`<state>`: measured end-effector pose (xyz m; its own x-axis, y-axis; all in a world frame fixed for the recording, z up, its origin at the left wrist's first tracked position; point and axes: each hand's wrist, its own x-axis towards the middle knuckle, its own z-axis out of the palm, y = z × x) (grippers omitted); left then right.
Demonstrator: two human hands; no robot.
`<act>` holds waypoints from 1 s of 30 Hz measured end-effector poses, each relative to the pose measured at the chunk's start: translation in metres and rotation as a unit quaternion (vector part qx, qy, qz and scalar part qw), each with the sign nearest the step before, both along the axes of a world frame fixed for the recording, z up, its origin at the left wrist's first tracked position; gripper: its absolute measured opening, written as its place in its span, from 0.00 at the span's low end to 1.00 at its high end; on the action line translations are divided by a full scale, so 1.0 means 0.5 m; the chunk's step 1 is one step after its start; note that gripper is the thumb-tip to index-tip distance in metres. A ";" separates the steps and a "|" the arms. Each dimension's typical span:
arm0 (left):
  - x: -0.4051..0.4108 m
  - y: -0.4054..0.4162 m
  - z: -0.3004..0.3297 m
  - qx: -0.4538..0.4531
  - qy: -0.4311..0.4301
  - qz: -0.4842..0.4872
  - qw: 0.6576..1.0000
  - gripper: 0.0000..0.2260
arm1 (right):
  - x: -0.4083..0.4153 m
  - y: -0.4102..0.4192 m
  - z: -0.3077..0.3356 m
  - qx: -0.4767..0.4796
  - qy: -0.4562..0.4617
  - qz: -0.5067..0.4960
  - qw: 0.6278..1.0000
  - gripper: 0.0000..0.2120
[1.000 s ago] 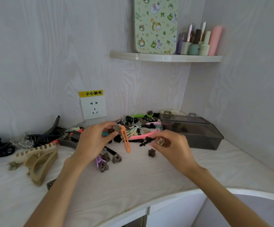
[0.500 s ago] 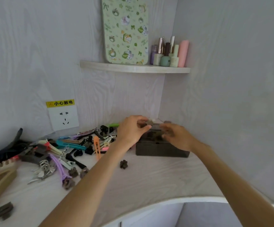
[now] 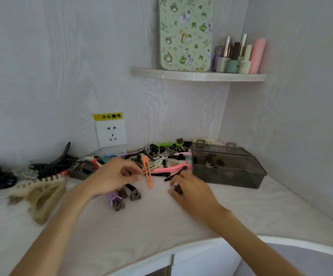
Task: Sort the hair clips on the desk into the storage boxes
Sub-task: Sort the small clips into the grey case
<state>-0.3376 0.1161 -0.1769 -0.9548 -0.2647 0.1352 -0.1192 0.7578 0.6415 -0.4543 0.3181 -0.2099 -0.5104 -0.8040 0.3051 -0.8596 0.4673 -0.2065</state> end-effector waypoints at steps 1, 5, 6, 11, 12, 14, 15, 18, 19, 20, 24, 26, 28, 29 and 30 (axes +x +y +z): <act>0.023 -0.009 0.007 0.011 -0.032 -0.030 0.999 0.07 | 0.005 -0.008 -0.008 -0.013 0.003 -0.003 1.000 0.12; 0.088 -0.036 0.023 -0.007 -0.154 -0.067 0.986 0.26 | 0.013 -0.029 -0.010 -0.054 -0.078 0.017 0.995 0.09; 0.092 -0.039 0.023 -0.016 -0.163 -0.069 0.984 0.26 | 0.019 -0.036 -0.007 -0.079 -0.117 0.035 0.989 0.08; 0.091 -0.043 0.003 -0.011 -0.126 -0.032 0.992 0.18 | 0.082 -0.087 -0.020 -0.119 -0.217 0.103 0.963 0.12; 0.093 -0.047 0.000 0.004 -0.121 -0.024 0.992 0.18 | 0.091 -0.097 -0.023 -0.107 -0.205 0.114 0.966 0.13; 0.096 -0.056 -0.003 0.045 -0.115 -0.006 0.992 0.19 | 0.099 -0.112 -0.029 -0.072 -0.153 0.132 0.977 0.16; 0.096 -0.058 -0.002 0.055 -0.116 0.000 0.992 0.20 | 0.100 -0.114 -0.030 -0.064 -0.133 0.132 0.980 0.16; 0.101 -0.061 -0.003 0.049 -0.123 0.004 0.991 0.22 | 0.098 -0.116 -0.035 -0.089 -0.121 0.107 0.983 0.11; 0.102 -0.059 -0.004 0.043 -0.125 0.004 0.991 0.23 | 0.096 -0.116 -0.037 -0.101 -0.115 0.094 0.984 0.10; 0.103 -0.056 -0.006 0.036 -0.127 0.003 0.991 0.25 | 0.094 -0.116 -0.039 -0.111 -0.110 0.082 0.984 0.09; 0.108 -0.045 -0.007 -0.015 -0.127 0.008 0.992 0.24 | 0.085 -0.116 -0.034 -0.175 -0.179 0.036 0.967 0.07; 0.107 -0.042 -0.005 -0.062 -0.117 0.020 0.991 0.19 | 0.079 -0.114 -0.028 -0.238 -0.274 0.019 0.932 0.06; 0.103 -0.040 -0.005 -0.088 -0.100 0.034 0.990 0.16 | 0.072 -0.111 -0.026 -0.289 -0.337 0.020 0.896 0.04; 0.101 -0.038 -0.007 -0.088 -0.089 0.040 0.991 0.15 | 0.070 -0.109 -0.025 -0.303 -0.352 0.022 0.885 0.05; 0.099 -0.036 -0.009 -0.091 -0.074 0.046 0.992 0.14 | 0.071 -0.108 -0.024 -0.309 -0.357 0.022 0.881 0.05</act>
<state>-0.2879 0.0980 -0.1814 -0.9404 -0.3364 0.0493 -0.2764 0.8408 0.4654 -0.4189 0.2641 -0.2221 -0.7216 -0.6213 0.3054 -0.4221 0.0451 -0.9054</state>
